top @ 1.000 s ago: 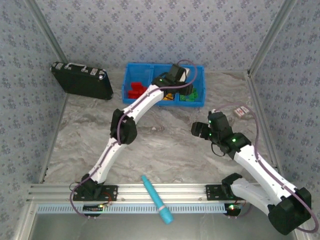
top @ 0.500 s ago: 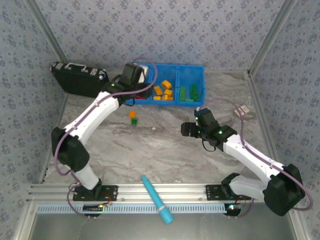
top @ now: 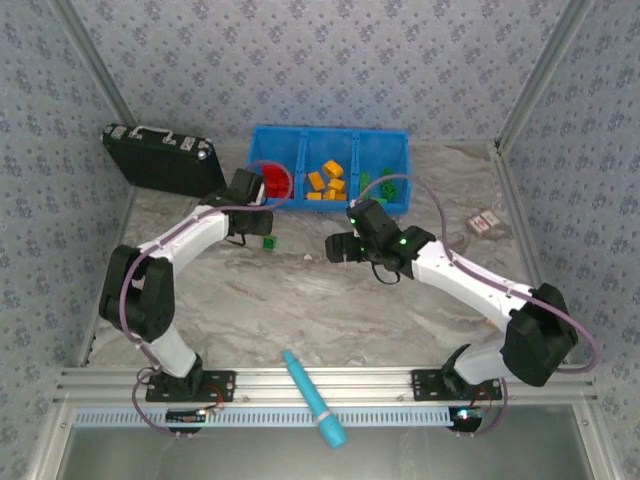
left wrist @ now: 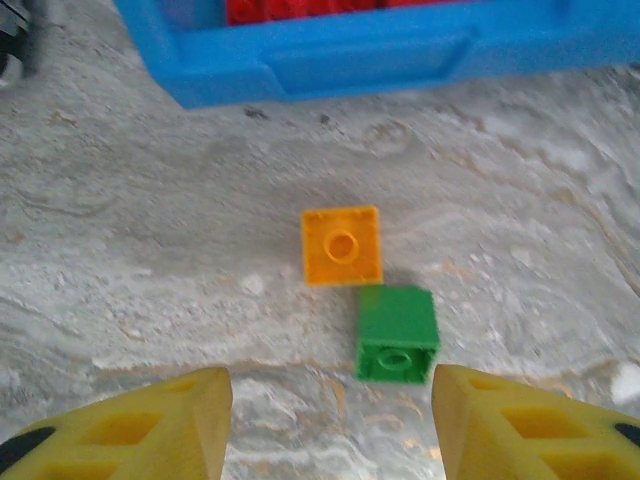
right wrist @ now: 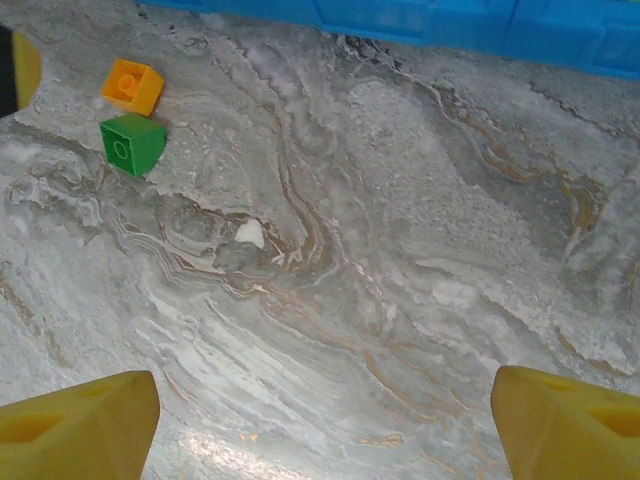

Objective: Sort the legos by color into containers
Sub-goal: Pick up the lego from the center of the table.

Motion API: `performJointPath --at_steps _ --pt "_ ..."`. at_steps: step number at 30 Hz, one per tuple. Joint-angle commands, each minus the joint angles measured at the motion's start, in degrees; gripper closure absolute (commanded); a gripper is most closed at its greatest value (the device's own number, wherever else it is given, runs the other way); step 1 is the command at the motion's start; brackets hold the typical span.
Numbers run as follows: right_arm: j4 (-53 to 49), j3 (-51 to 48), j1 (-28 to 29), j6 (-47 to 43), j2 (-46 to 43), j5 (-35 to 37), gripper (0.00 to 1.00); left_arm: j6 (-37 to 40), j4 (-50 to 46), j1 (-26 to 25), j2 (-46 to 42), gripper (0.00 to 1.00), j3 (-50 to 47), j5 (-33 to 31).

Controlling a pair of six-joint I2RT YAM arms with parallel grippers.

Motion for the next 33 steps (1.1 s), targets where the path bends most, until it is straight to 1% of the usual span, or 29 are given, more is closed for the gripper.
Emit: performJointPath --at_steps 1,3,6,11,18,28,33 --pt "-3.57 4.40 0.58 -0.50 2.40 1.40 0.11 -0.12 5.56 2.04 3.18 0.43 0.19 3.24" --pt "-4.59 6.18 0.79 -0.91 3.95 1.40 0.11 -0.28 6.64 2.74 4.95 0.42 0.49 4.20" --pt "-6.80 10.79 0.81 -1.84 6.39 1.60 0.11 -0.77 8.28 2.62 7.97 0.40 2.09 7.47" --pt "-10.41 15.92 0.81 -3.82 9.42 2.30 0.11 -1.84 9.99 2.44 12.04 0.40 3.71 7.98" --pt "-11.19 16.80 0.54 -4.17 10.35 2.10 0.11 -3.39 11.02 2.44 16.36 0.40 5.55 7.25" --pt "-11.14 15.75 -0.22 -4.25 9.82 2.46 0.10 -4.21 8.48 2.44 19.04 0.57 6.22 5.49" --pt "-10.87 15.07 -0.34 -4.52 9.57 2.44 0.11 -4.41 8.16 2.34 18.34 0.72 5.20 5.32"
